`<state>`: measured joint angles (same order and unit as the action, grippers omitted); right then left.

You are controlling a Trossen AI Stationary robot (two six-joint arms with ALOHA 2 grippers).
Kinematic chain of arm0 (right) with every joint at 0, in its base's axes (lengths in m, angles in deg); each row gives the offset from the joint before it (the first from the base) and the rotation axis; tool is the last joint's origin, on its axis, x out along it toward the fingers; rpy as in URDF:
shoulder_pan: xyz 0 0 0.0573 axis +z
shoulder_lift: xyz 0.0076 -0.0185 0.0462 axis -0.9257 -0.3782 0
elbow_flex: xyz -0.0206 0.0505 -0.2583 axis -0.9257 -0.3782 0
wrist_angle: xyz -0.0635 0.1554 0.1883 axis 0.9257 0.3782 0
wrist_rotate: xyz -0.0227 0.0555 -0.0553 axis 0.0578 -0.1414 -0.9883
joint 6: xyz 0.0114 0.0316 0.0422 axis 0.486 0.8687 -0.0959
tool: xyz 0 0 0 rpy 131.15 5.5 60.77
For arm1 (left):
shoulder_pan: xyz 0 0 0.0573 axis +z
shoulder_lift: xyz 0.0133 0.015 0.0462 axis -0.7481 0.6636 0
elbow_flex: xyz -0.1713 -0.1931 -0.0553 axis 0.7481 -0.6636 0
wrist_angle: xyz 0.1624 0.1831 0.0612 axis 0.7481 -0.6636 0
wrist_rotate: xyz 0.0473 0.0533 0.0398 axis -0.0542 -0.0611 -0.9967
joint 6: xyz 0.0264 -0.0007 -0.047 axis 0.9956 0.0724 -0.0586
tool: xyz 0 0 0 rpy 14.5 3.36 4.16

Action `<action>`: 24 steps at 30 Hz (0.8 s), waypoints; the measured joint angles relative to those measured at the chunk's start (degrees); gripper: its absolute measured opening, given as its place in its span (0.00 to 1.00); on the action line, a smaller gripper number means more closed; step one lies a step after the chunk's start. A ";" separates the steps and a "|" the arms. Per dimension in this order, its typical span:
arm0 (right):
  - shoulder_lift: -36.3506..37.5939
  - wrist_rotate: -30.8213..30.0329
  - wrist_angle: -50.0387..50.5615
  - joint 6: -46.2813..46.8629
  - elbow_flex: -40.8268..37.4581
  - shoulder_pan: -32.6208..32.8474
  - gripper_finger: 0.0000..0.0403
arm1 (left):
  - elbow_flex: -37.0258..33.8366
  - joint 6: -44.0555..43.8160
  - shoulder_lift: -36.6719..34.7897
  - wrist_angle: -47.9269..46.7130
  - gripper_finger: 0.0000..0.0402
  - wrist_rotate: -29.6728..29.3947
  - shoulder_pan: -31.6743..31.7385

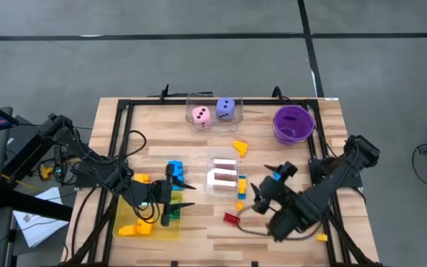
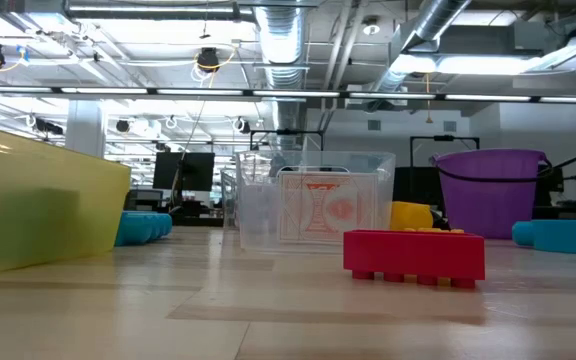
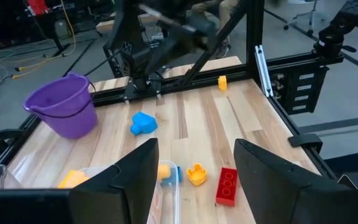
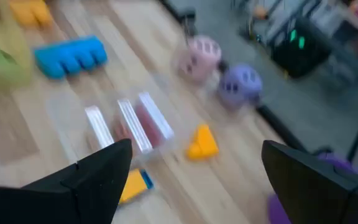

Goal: Pick & Place Toys
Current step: Put the yellow game piece into the yellow bin

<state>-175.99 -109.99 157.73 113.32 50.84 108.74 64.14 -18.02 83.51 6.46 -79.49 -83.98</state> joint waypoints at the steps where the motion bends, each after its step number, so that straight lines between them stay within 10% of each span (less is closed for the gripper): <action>1: 0.38 2.10 -0.07 -0.17 -0.20 -0.73 0.87 | 0.00 0.00 0.00 -0.02 0.51 0.01 0.01; 12: -1.63 32.43 2.09 -10.66 -1.48 -2.77 0.87 | 0.00 0.02 0.00 -0.13 0.51 0.02 0.01; 24: -1.65 56.91 -0.75 -2.18 -6.61 0.83 0.87 | 0.00 0.02 0.00 -0.13 0.51 0.01 0.01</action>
<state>-177.64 -53.08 156.98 111.14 44.23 109.58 64.14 -18.00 83.51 6.33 -79.48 -83.97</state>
